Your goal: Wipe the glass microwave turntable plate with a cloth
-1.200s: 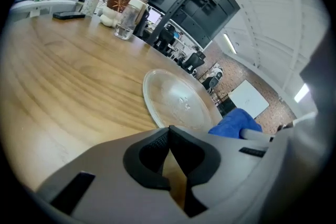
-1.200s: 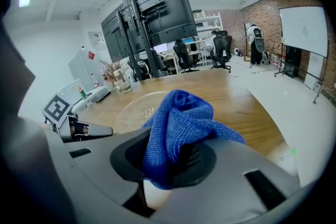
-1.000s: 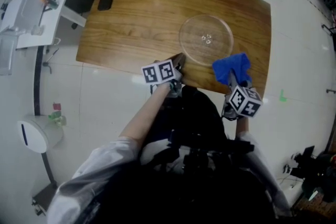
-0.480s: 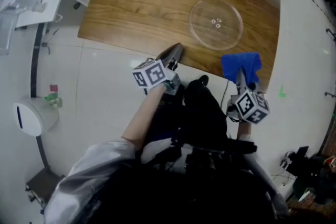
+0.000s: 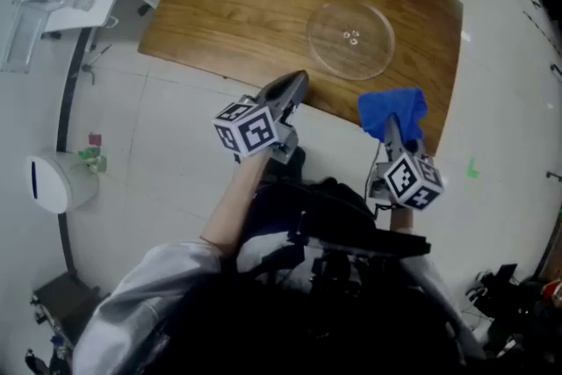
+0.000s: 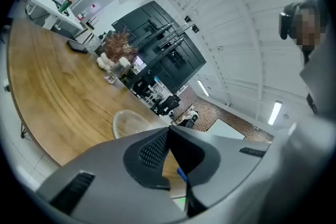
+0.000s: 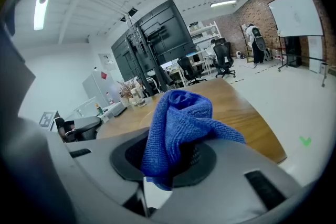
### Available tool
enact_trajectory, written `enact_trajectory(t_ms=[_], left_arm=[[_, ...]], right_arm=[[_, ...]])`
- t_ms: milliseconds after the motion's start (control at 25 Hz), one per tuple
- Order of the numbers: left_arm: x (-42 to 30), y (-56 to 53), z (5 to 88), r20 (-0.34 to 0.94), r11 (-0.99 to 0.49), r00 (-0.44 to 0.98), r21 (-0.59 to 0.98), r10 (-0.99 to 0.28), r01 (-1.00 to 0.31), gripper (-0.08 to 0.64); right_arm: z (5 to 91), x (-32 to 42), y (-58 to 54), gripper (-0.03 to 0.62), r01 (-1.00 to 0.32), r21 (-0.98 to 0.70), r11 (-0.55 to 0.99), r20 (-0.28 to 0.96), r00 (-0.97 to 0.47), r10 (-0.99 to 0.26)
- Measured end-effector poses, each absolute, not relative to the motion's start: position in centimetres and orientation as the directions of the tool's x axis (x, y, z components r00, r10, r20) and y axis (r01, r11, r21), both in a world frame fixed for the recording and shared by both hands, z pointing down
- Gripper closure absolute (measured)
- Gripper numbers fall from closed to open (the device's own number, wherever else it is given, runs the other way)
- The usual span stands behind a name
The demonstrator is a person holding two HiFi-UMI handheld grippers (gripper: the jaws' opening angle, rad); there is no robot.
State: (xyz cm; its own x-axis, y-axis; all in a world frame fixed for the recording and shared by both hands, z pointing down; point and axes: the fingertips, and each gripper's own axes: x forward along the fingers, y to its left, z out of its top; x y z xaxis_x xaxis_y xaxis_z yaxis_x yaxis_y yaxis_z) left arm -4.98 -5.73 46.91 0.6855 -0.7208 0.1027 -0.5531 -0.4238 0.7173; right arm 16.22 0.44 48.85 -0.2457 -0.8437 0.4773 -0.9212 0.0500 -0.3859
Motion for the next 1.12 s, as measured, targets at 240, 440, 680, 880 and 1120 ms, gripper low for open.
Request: enact_trajectory(t_ms=[240,440,680,880,1120], left_arm=[[3.8,-0.2,45.4,0.084,-0.507,0.747,0.685,-0.659,-0.524,0.565],[6.9,4.7,46.1,0.153,-0.551,0.759,0.6,-0.633,-0.58,0.565],[7.6,8.2,44.4,0.133,-0.56,0.74,0.571,-0.659,-0.601,0.566],[6.6,10.1,42.9,0.111,-0.563,0.718,0.544,-0.687,-0.622,0.565],[4.3,11.9,43.1,0.145,-0.538,0.677,0.497,-0.722,-0.681,0.565]], right_arm=[[48.1,21.4,5.8,0.511,-0.896,-0.44,0.05,0.442,-0.265,-0.857],[48.4,23.4,9.8,0.511,-0.861,-0.507,0.047,0.417,-0.293,-0.86],[46.6,22.8,12.6,0.511,-0.86,-0.487,0.15,0.383,-0.365,-0.849],[45.4,20.7,13.3,0.511,-0.845,-0.476,0.245,0.352,-0.438,-0.827],[45.3,17.7,14.1,0.512,-0.835,-0.438,0.333,0.361,-0.503,-0.785]])
